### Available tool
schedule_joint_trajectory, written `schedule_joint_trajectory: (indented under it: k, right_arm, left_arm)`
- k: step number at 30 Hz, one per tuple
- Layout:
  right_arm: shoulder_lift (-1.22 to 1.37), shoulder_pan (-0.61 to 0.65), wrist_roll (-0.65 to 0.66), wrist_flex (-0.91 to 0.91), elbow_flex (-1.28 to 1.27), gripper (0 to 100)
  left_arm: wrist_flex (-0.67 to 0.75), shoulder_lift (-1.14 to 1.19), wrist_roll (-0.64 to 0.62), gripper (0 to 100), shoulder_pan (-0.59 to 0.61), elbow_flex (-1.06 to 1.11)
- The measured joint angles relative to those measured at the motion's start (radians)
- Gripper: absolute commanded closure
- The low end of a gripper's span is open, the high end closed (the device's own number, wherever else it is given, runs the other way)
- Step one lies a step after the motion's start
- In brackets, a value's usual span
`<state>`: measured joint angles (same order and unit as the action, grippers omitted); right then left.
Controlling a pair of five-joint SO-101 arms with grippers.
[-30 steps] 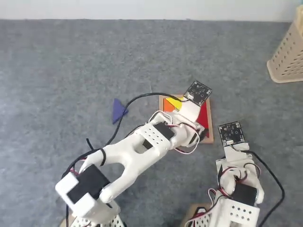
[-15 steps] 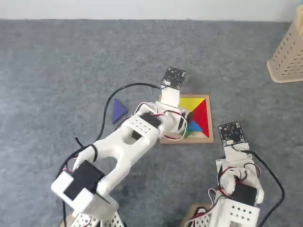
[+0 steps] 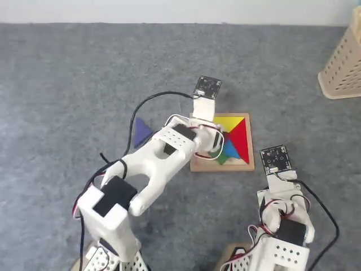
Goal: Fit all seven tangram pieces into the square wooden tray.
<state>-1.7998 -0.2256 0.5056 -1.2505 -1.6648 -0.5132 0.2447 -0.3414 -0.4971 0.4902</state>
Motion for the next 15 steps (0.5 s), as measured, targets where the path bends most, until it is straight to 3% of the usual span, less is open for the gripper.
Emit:
schedule_joint_trajectory:
  k: [8,15]
  right_arm:
    - [0.0,0.0,0.0,0.0,0.0,99.1]
    - [0.0,0.0,0.0,0.0,0.0,99.1]
  left_arm:
    - [0.0,0.0,0.196,82,-0.092,0.0]
    - [0.0,0.0,0.229,82,-0.094,0.0]
